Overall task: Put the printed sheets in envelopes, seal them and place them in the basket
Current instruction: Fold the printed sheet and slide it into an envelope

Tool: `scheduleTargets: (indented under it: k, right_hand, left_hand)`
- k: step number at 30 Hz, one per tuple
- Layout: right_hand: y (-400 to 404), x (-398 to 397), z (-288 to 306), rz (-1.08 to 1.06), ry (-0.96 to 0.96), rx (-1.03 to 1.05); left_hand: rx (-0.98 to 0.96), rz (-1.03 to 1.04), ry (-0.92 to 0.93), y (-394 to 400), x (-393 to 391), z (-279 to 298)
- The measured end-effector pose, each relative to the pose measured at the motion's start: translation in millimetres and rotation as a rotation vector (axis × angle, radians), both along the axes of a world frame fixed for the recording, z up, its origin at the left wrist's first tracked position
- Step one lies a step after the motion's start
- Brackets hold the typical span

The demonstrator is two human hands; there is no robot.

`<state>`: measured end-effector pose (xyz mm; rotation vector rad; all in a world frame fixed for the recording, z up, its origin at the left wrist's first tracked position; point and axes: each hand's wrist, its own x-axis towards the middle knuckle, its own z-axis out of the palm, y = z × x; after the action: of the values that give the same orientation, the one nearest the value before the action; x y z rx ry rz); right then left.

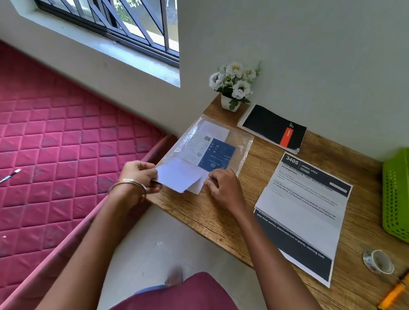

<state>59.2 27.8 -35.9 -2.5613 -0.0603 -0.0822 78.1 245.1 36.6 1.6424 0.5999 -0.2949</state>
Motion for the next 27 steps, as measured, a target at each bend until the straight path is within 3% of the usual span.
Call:
scheduleTargets:
  k: [8,10,14,18,21,27]
  right_hand:
    - [1,-1,0,0.017,0.011,-0.009]
    - [0,-1,0,0.020,0.013,-0.009]
    - [1,0,1,0.030,0.039,-0.025]
    - [-2,1,10,0.064,0.127,0.029]
    - [-4,-9,30,0.020,0.251,0.453]
    - [-40,-38,66,-0.374,0.306,1.673]
  left_hand:
    - [0.057,0.027,-0.367,29,-3,85]
    - [-0.050,0.077,-0.451,24,-6,107]
    - [-0.440,0.229,-0.510,13,-3,141]
    - [-0.591,0.179,-0.478,1,4,150]
    - [-0.728,0.097,-0.412,-15,5,145]
    - [-1.007,-0.037,-0.273,-57,5,123]
